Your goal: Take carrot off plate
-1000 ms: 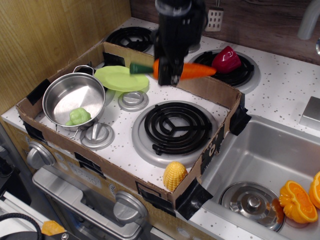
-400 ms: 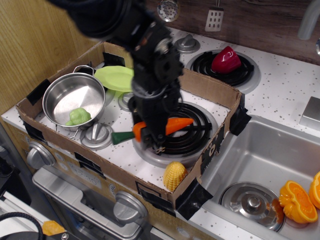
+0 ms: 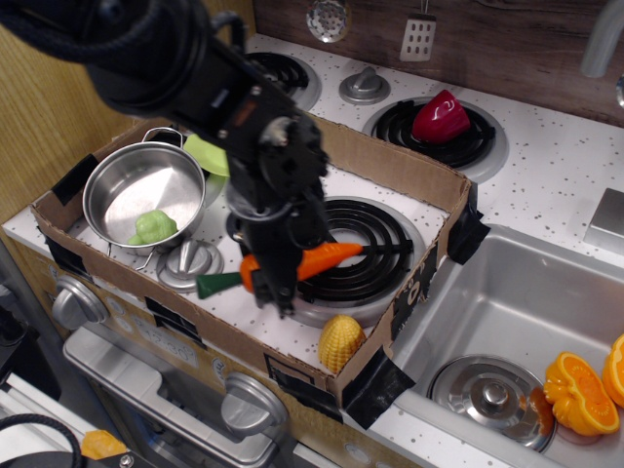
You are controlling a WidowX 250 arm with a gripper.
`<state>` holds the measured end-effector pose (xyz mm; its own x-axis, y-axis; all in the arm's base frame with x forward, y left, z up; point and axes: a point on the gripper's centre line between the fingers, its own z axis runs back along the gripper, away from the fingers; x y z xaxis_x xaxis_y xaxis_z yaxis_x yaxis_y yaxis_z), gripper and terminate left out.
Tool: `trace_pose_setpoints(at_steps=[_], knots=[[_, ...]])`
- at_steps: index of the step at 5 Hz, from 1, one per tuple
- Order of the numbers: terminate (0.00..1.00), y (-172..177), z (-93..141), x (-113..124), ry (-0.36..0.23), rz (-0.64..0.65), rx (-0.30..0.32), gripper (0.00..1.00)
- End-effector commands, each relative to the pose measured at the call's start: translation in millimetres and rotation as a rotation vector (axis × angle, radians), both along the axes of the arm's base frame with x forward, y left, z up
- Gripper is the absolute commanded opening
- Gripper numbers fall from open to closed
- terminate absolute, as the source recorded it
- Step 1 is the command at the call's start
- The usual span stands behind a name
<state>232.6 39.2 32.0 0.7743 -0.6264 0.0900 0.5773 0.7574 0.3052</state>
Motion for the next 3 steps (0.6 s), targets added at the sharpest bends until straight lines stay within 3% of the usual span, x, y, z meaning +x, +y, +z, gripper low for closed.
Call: trace_pose_setpoints(at_steps=[1,2,3], knots=[[0.00,1.8,15.7,22.4,-0.077,-0.095,-0.012,1.00],[0.00,1.7,15.7,22.3,-0.080,-0.106,-0.003,1.00],[1.00,2.0,15.0,21.8,-0.070,-0.113,0.011,1.00]])
